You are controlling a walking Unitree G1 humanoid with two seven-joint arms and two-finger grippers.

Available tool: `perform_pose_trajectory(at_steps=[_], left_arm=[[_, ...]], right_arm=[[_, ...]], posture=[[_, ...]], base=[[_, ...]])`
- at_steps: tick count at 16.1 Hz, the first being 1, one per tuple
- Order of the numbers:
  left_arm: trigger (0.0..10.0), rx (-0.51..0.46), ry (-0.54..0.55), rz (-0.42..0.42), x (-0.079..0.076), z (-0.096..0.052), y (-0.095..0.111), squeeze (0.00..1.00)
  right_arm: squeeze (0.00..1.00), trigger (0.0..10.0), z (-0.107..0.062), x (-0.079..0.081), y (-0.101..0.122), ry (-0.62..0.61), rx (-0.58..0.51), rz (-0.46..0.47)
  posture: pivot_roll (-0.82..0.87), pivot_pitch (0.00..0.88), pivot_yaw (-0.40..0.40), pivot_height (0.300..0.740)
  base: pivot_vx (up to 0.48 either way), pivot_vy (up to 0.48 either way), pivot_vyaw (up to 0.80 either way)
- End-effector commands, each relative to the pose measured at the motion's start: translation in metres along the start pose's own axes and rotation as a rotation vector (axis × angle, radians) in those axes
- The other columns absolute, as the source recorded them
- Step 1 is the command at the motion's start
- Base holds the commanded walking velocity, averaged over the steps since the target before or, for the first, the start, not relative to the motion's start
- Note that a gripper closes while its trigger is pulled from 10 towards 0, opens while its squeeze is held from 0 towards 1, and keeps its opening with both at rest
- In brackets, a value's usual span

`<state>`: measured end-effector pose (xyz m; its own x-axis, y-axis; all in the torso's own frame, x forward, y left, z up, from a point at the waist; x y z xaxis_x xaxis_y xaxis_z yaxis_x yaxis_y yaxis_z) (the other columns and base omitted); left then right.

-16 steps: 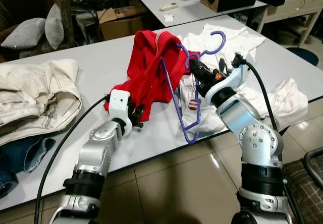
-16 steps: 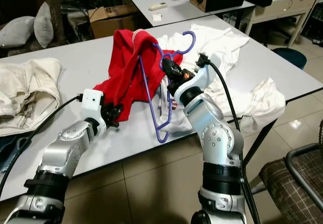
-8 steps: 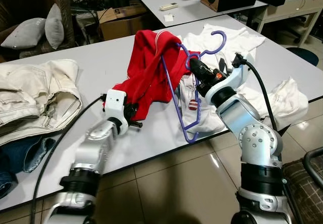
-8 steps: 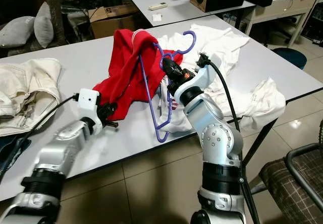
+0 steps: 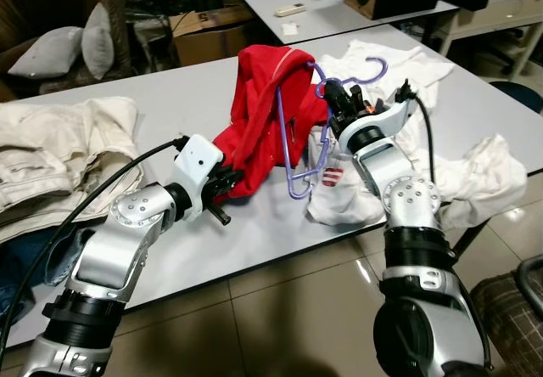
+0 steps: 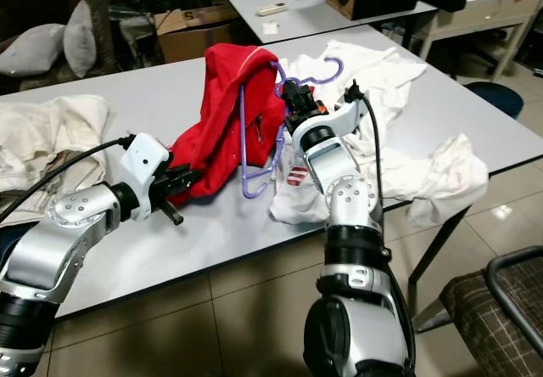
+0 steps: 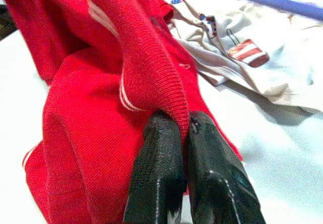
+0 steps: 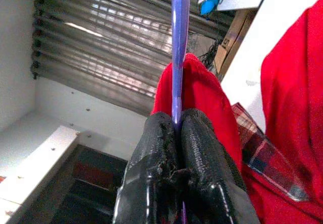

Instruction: Hang hanger

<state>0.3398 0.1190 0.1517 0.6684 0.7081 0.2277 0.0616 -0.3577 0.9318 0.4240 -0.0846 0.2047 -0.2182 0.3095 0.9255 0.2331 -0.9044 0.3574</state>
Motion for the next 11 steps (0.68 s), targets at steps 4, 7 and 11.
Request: perform_pose_trajectory(at_steps=[4, 7, 11], left_arm=[[0.0, -0.04, -0.191, 0.06, -0.034, -0.007, 0.039, 0.0], [0.0, -0.089, -0.233, -0.007, -0.052, -0.004, 0.056, 0.0], [0.0, -0.066, -0.202, -0.047, -0.049, -0.004, 0.057, 0.0]], right_arm=[[0.0, 10.0, 0.024, 0.016, -0.01, 0.02, -0.048, 0.112], [0.0, 10.0, 0.029, 0.011, -0.009, -0.025, -0.067, 0.008], [0.0, 10.0, 0.03, 0.006, -0.003, -0.048, -0.103, -0.134]], posture=[[0.2, 0.012, 0.086, 0.74], [0.19, 0.012, 0.09, 0.74], [0.17, 0.005, 0.093, 0.74]], base=[[0.0, 0.0, 0.0], [0.0, 0.0, 0.0], [0.0, 0.0, 0.0]])
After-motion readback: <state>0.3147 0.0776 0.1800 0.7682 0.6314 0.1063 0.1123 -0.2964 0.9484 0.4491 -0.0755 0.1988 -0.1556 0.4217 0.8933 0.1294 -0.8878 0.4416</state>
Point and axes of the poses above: a point about 5 cm out from each wrist's last joint towards the gripper, its own z axis pointing out of the wrist towards the gripper, its own y axis along the axis of the wrist's last joint, x = y × z, the point moved 5 cm from there along z, pointing out of the wrist towards the gripper, and after that the axes turned 2 degrees about z, right-handed, at the moved point
